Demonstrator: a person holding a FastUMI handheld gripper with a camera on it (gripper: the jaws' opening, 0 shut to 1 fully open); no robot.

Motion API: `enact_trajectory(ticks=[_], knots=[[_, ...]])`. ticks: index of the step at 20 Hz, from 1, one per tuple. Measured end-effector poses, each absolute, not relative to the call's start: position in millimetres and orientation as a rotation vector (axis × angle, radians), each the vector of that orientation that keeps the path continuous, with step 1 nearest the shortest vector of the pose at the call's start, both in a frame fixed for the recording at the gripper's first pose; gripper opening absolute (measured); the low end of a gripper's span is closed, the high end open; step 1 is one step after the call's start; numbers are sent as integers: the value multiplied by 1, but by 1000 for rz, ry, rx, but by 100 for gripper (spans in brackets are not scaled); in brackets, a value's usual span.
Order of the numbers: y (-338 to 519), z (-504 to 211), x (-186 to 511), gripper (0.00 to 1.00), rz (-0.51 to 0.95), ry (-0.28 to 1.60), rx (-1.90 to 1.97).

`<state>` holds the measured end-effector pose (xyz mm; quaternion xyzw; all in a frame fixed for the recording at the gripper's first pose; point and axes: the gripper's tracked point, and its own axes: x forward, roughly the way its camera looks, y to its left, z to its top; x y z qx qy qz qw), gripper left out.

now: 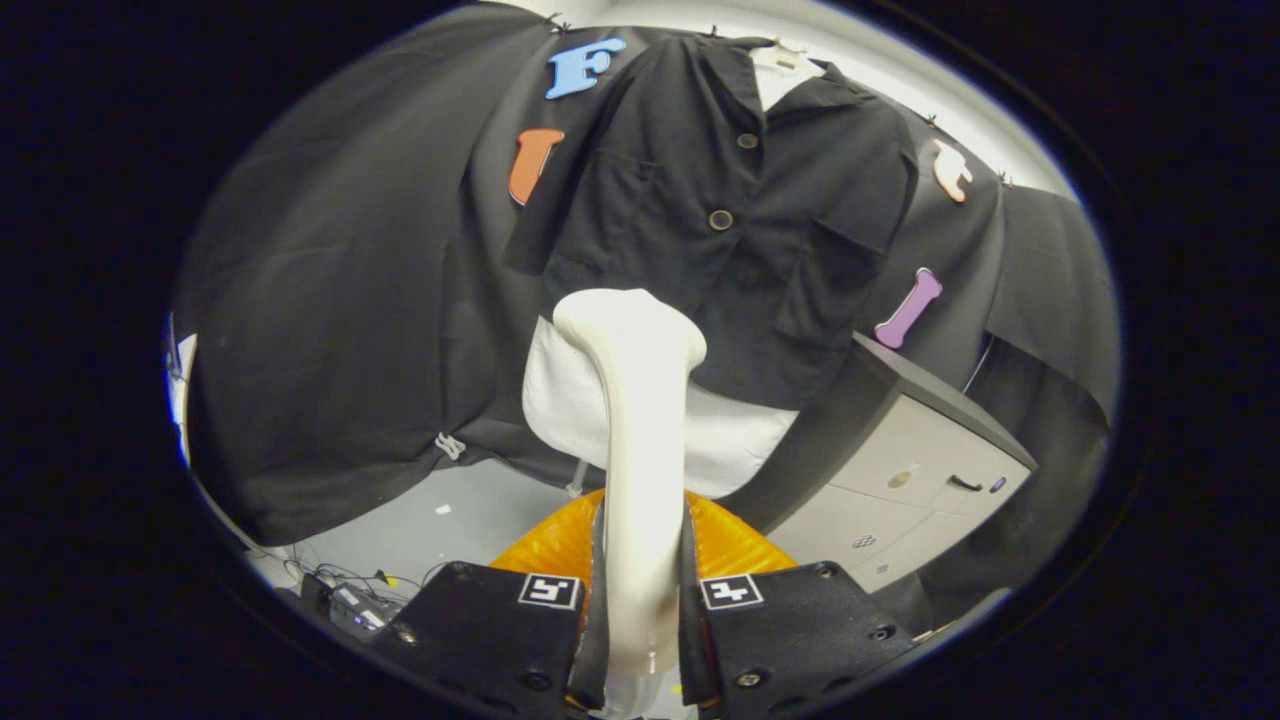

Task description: Iron the clothes twice with a garment steamer, once on the left side and once on the right side.

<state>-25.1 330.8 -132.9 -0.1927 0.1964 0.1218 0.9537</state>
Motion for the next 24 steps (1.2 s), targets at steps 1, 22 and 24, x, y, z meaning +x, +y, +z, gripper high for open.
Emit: enact_trajectory(ticks=[1, 22, 24], knots=[[318, -129, -30, 31, 242, 396, -390], [12, -97, -138, 31, 73, 512, -294], [-4, -100, -143, 31, 84, 526, -292]])
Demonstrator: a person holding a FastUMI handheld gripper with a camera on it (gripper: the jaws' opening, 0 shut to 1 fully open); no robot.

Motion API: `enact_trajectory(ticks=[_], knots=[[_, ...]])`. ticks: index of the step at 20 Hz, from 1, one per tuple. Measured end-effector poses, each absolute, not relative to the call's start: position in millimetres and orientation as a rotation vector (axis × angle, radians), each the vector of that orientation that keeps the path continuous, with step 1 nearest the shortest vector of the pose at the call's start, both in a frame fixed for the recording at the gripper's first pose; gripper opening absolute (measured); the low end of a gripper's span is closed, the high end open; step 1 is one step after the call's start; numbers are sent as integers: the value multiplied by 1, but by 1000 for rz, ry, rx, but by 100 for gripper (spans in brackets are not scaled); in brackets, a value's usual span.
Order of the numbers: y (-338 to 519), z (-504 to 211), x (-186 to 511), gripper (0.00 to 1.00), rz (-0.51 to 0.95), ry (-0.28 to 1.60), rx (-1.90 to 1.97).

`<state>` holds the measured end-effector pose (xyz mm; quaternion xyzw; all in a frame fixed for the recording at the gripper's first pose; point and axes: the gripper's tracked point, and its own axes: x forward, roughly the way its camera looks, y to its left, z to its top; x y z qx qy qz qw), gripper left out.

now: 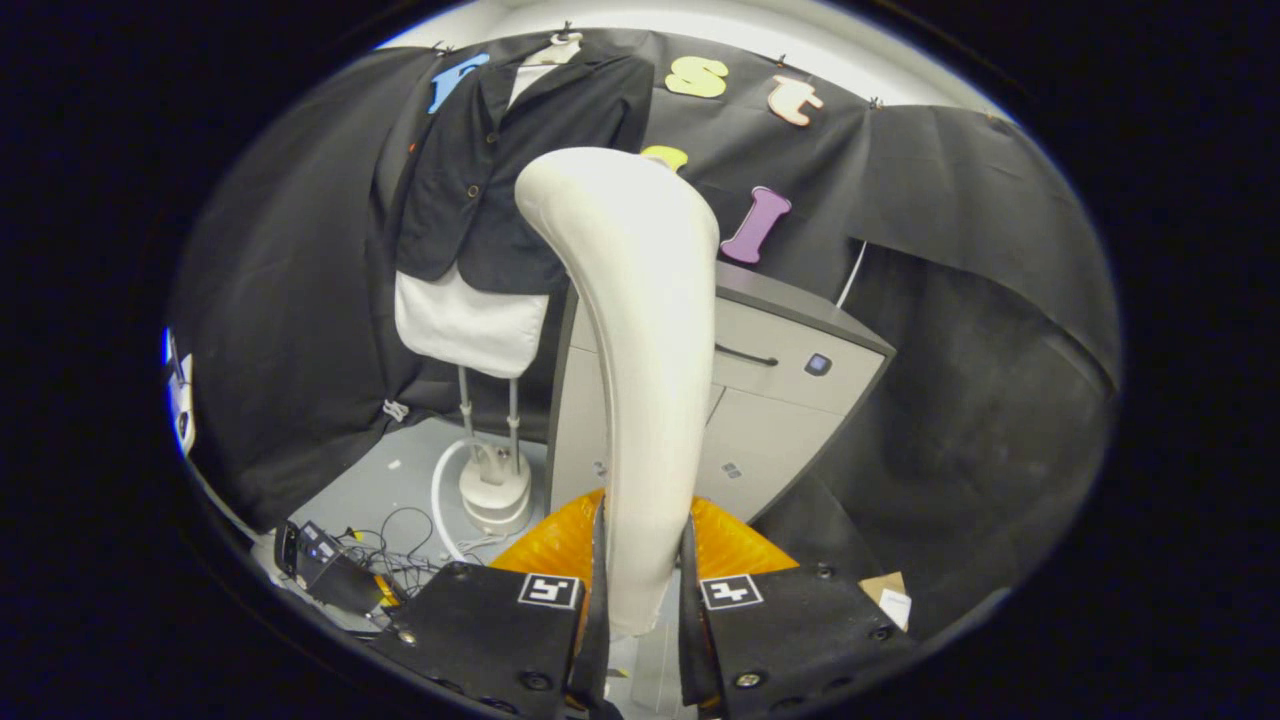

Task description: Iron the clothes twice with a garment steamer, once on the left side and once on the right side.

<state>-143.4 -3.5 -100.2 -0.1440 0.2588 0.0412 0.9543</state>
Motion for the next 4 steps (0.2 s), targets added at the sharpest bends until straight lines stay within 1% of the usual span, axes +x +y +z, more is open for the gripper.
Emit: enact_trajectory(ticks=[4], knots=[[-28, -106, -143, 31, 89, 550, -264]])
